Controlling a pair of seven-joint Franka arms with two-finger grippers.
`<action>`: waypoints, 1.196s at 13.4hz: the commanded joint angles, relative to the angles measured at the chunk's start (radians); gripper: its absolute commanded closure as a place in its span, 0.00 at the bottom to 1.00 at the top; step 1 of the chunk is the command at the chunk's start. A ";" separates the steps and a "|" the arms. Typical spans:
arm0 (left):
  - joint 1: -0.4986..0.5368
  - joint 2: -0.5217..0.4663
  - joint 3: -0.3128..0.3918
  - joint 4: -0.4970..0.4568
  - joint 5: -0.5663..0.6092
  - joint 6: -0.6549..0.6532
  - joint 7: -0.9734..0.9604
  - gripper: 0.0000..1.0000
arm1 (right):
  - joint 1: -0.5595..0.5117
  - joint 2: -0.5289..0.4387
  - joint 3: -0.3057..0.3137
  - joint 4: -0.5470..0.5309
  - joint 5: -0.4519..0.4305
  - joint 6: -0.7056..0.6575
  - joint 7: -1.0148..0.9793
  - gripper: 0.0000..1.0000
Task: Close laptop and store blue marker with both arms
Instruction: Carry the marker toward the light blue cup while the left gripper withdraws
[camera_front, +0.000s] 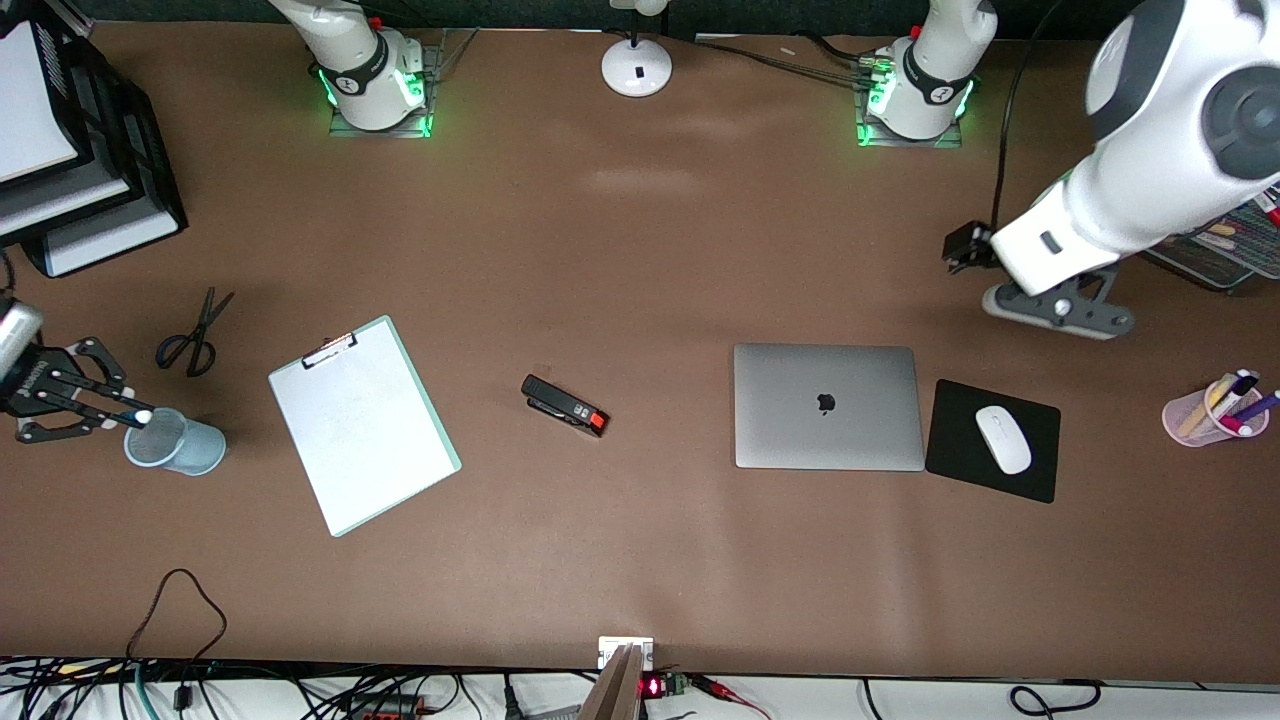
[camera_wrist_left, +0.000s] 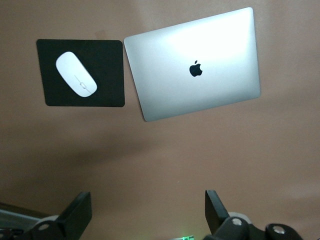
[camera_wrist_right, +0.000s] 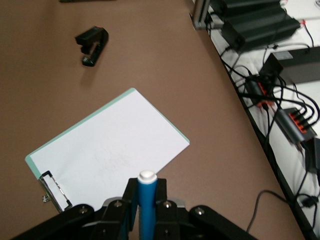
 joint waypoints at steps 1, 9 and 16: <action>0.012 -0.032 -0.004 0.008 0.019 -0.043 0.030 0.00 | -0.075 0.135 0.017 0.145 0.107 -0.129 -0.104 0.94; -0.038 -0.046 0.115 0.014 0.011 0.026 0.053 0.00 | -0.143 0.227 0.021 0.187 0.237 -0.167 -0.195 0.94; -0.061 -0.189 0.189 -0.151 0.007 0.170 -0.033 0.00 | -0.175 0.287 0.021 0.185 0.235 -0.169 -0.241 0.94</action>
